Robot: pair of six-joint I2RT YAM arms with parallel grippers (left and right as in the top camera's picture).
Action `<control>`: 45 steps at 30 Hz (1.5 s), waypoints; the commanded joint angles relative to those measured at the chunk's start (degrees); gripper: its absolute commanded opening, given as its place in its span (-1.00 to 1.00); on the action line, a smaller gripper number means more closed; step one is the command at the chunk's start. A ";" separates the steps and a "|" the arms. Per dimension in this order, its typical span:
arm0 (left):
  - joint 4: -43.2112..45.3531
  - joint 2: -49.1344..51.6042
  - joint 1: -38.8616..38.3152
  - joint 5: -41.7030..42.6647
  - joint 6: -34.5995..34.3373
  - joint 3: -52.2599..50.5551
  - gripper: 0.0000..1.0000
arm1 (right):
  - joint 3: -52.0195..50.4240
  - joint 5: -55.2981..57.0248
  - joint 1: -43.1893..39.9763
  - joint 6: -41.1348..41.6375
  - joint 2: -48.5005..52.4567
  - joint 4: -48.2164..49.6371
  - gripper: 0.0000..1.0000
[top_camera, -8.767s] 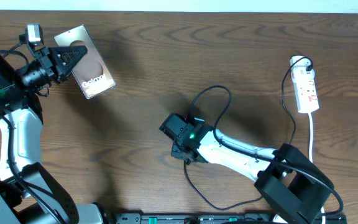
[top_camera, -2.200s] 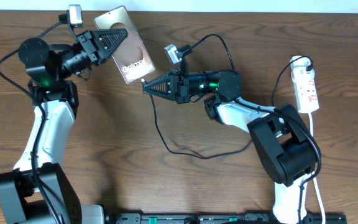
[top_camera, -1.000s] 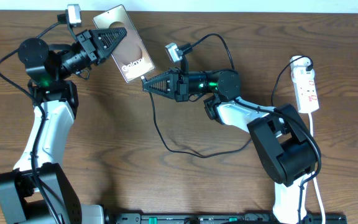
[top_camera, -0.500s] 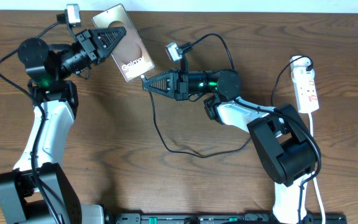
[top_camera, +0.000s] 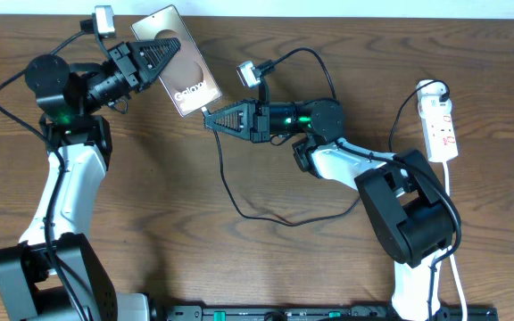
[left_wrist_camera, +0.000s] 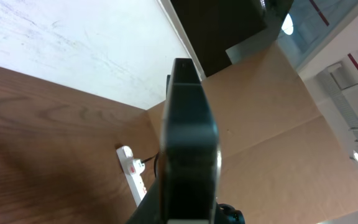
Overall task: Plug charger to phone and switch on socket
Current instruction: 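Push the USB-C plug into the phone's bottom port held by left gripper, then open the right gripper and withdraw it from the plugged phone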
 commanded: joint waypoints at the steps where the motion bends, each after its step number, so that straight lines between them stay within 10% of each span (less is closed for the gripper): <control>1: 0.87 -0.44 -0.15 3.50 0.13 0.17 -0.85 | 1.16 4.59 -0.17 0.92 -0.26 -0.13 -0.98; 41: 0.87 -0.44 -0.98 9.18 0.83 0.11 -0.85 | 1.16 8.59 -0.17 3.21 -0.26 -0.61 -0.98; 45: 0.87 -0.44 -0.81 9.11 2.32 0.11 -0.85 | 1.16 7.93 -0.17 3.17 -0.26 -0.61 -0.59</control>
